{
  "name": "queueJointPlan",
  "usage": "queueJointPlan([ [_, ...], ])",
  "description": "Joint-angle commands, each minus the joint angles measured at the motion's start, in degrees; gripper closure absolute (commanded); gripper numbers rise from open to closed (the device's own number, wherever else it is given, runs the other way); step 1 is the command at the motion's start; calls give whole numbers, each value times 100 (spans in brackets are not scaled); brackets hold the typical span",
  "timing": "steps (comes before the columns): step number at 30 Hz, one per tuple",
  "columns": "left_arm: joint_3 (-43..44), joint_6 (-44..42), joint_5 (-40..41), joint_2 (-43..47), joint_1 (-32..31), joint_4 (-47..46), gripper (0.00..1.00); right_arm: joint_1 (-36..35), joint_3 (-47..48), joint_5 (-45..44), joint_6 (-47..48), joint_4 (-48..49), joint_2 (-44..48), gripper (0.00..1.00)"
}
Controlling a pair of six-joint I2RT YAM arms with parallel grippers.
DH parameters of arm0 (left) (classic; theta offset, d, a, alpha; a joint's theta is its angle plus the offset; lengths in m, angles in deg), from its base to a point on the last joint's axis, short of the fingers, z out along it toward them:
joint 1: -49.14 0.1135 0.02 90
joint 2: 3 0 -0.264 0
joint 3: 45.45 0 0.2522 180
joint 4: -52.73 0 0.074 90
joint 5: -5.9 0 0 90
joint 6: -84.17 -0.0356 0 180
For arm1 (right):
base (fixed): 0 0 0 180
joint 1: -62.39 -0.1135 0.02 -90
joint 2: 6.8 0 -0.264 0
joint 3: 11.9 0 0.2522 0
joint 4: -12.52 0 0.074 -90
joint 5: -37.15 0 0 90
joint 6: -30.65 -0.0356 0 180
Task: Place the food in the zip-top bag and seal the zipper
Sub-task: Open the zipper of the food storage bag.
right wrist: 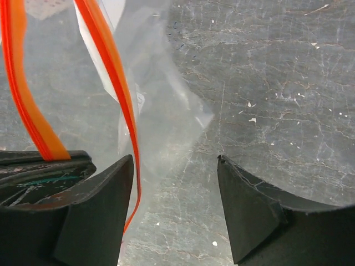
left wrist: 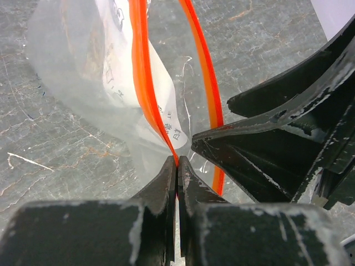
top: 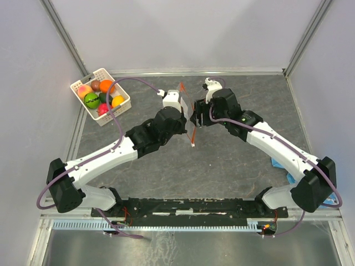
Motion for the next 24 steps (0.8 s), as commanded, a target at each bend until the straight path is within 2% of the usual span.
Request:
queueJointPlan([
  [1, 50, -279, 40, 103, -13, -104, 97, 23, -87, 292, -232, 600, 234, 30],
  [6, 94, -275, -111, -4, -13, -170, 97, 33, -39, 179, -534, 687, 28, 30],
  [13, 179, -288, -50, -128, -8, -122, 97, 34, -66, 490, -628, 812, 79, 28],
  [24, 138, -279, -266, 2, -15, -154, 97, 39, -129, 501, -516, 961, -275, 37],
])
